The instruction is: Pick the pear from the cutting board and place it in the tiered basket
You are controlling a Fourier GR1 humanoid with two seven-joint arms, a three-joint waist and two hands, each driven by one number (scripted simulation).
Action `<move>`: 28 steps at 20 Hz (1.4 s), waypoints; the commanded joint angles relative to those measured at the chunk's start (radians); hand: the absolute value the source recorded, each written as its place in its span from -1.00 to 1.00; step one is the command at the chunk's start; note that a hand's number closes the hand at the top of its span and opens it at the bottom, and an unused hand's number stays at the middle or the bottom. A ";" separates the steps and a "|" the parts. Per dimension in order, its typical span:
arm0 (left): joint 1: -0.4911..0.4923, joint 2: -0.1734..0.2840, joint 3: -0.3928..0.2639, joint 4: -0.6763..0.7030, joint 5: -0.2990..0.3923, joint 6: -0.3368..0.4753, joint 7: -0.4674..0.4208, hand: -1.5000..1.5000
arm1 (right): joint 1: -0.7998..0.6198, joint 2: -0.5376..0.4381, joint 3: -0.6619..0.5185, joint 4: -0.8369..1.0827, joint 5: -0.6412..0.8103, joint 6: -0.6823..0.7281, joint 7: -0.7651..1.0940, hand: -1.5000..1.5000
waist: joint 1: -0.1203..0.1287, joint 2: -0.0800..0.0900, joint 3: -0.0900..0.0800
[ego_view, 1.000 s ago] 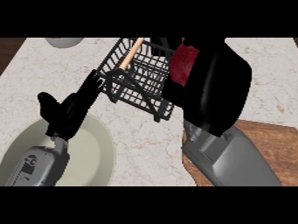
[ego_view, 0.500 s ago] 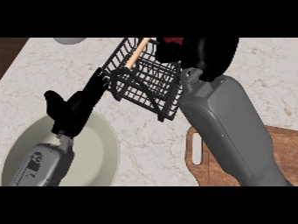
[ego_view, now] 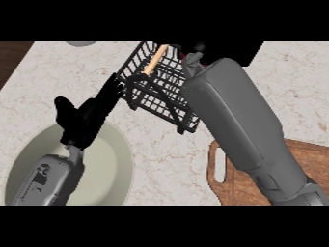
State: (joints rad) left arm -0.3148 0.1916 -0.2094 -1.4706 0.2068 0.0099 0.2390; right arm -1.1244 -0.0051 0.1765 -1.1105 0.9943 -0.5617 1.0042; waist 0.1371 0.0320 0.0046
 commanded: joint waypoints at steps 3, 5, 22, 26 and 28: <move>0.039 -0.018 -0.001 0.016 0.003 0.014 0.010 0.00 | -0.137 0.005 -0.013 0.217 0.066 -0.278 0.082 -1.00 | -0.021 -0.006 -0.008; 0.021 -0.014 0.019 0.055 0.002 0.018 -0.003 0.00 | -0.151 0.005 0.005 0.233 0.110 -0.349 0.141 -1.00 | -0.047 -0.010 -0.008; 0.166 0.014 0.079 0.015 0.031 0.055 -0.022 0.00 | 0.203 0.005 0.139 -0.316 0.132 -0.084 0.355 -1.00 | -0.203 -0.073 -0.004; 0.207 0.027 0.082 -0.003 0.037 0.043 -0.040 0.00 | 0.350 0.005 0.203 -0.516 0.128 -0.013 0.349 -1.00 | -0.230 -0.078 -0.004; 0.208 0.068 0.113 0.007 0.056 0.015 -0.035 0.00 | 0.425 0.005 0.223 -0.616 0.133 0.030 0.346 -1.00 | -0.243 -0.076 -0.004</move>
State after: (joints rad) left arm -0.1392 0.2690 -0.1039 -1.4820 0.2375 0.0420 0.2050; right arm -0.8149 0.0000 0.3417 -1.5456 1.1213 -0.6743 1.2303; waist -0.0791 -0.0452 0.0095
